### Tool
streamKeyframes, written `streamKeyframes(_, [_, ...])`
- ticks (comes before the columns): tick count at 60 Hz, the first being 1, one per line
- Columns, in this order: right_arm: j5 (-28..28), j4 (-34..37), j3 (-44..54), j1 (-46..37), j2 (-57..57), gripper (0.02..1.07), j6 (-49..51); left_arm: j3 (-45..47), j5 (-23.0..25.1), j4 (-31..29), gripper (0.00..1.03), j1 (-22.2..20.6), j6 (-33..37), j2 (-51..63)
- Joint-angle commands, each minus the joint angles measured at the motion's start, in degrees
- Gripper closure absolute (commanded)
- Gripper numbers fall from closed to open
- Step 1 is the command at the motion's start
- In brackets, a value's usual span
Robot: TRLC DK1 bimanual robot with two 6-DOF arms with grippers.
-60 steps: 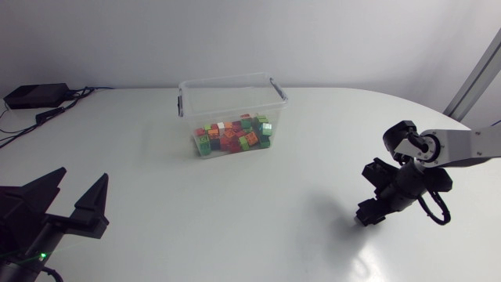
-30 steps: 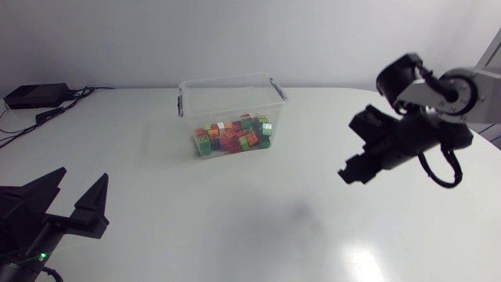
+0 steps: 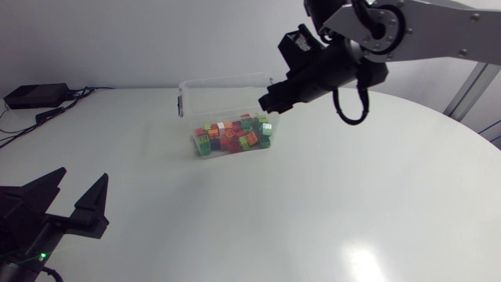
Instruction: Place the duplo bricks in the container
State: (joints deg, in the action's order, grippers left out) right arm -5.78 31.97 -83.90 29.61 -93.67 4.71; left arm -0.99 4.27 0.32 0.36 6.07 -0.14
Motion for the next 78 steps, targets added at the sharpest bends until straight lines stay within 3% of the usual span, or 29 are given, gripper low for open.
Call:
streamKeyframes(1, [0.3, -2.7, -3.1, 1.2, -3.6, 0.81, -2.5, 1.1, 0.6, 0.7, 0.04, 0.5, 0.5, -0.5])
streamKeyframes(19, [1.7, -17.4, -9.8, 1.8, -12.2, 0.81, -5.0, 1.1, 0.6, 0.7, 0.04, 0.5, 0.6, -0.5])
streamKeyframes(33, [5.3, -18.3, -19.3, 1.9, -19.5, 0.80, -4.6, 1.1, 0.6, 0.7, 0.04, 0.5, 0.5, -0.5])
streamKeyframes(38, [5.3, -14.3, -25.3, 1.9, -23.9, 0.76, -4.6, 1.1, 0.6, 0.7, 0.04, 0.5, 0.5, -0.5])
streamKeyframes(41, [5.4, -10.1, -29.8, 1.9, -27.1, 0.57, -4.7, 1.1, 0.6, 0.7, 0.04, 0.5, 0.5, -0.5])
streamKeyframes(42, [5.4, -9.8, -30.2, 1.9, -27.3, 0.55, -4.7, 1.1, 0.6, 0.7, 0.04, 0.5, 0.5, -0.5])
streamKeyframes(43, [5.4, -7.3, -32.5, 1.9, -28.9, 0.40, -4.8, 1.1, 0.6, 0.7, 0.04, 0.5, 0.5, -0.5])
streamKeyframes(45, [5.4, -5.4, -34.1, 1.9, -29.9, 0.20, -4.8, 1.1, 0.6, 0.7, 0.04, 0.5, 0.5, -0.5])
streamKeyframes(47, [5.4, -4.5, -34.4, 2.0, -30.2, 0.10, -4.6, 1.1, 0.6, 0.7, 0.04, 0.5, 0.5, -0.5])
streamKeyframes(61, [5.4, -0.9, -27.5, 0.5, -20.9, 0.07, -4.4, 1.1, 0.6, 0.7, 0.04, 0.5, 0.5, -0.5])
streamKeyframes(78, [4.3, 15.4, -3.1, -7.4, 1.1, 0.07, 0.9, 1.1, 0.6, 0.7, 0.04, 0.5, 0.5, -0.5])
